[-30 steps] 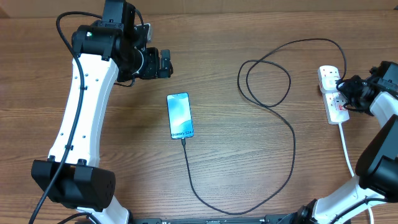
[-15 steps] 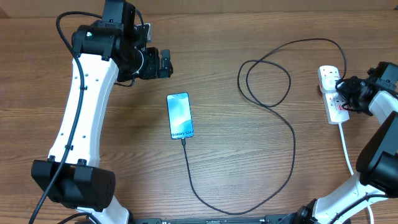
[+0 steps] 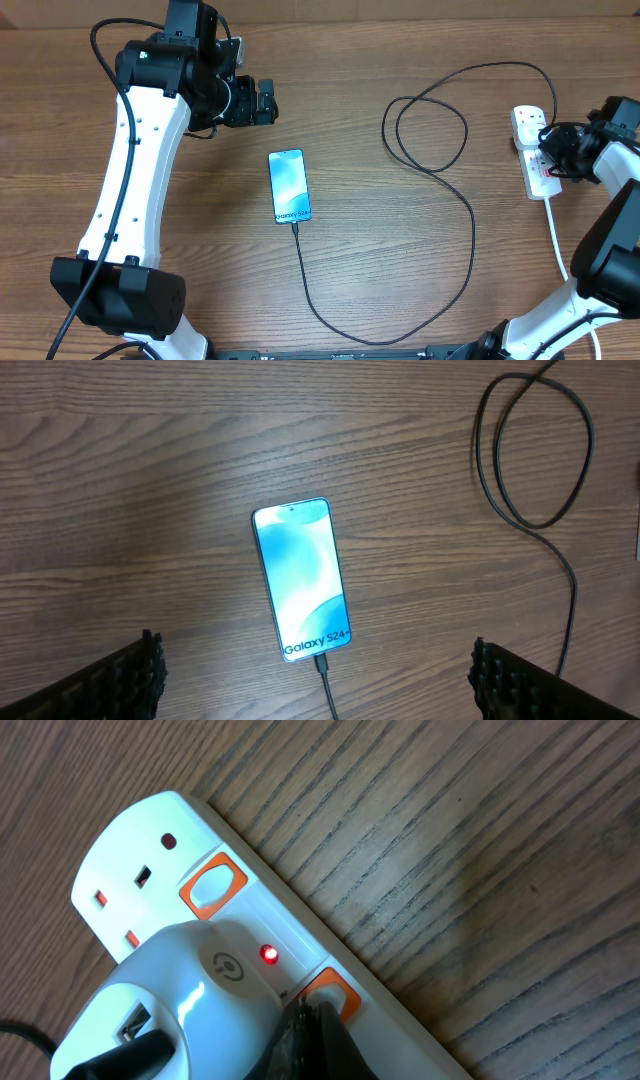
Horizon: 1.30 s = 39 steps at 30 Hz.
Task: Plug charger to phone and switch on socket
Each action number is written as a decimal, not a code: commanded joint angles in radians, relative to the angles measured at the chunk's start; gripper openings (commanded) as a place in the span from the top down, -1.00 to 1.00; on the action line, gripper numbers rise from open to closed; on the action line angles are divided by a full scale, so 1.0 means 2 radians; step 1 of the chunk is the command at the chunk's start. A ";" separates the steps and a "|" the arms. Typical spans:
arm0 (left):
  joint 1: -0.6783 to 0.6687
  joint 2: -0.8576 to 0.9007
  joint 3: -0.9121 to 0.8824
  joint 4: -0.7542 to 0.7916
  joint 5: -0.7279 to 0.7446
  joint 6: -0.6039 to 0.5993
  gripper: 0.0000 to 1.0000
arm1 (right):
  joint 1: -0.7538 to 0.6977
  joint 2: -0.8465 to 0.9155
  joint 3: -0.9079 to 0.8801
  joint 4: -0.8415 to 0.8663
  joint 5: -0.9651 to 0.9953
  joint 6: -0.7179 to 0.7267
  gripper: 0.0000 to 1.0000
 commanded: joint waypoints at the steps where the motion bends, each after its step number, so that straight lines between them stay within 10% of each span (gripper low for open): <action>1: -0.001 0.000 0.005 0.000 0.006 0.013 -0.99 | 0.042 0.017 -0.011 -0.013 -0.047 -0.003 0.92; 18: 0.000 -0.050 0.005 -0.035 0.007 0.078 -0.99 | 0.046 -0.267 0.004 -0.161 -0.047 -0.004 0.92; 33: -0.001 -0.249 -0.102 -0.075 0.073 0.164 -0.99 | 0.319 -0.500 -0.017 -0.273 -0.099 -0.073 0.92; 34: -0.001 -0.271 -0.122 -0.070 0.072 0.166 -0.99 | 0.333 -0.503 -0.022 -0.273 -0.099 -0.074 0.84; 36: -0.001 -0.318 -0.165 -0.060 0.072 0.165 -0.99 | 0.362 -0.506 -0.035 -0.274 -0.099 -0.074 -0.75; 39: -0.001 -0.395 -0.234 -0.043 0.072 0.152 -0.99 | 0.395 -0.506 -0.051 -0.282 -0.099 -0.074 -1.00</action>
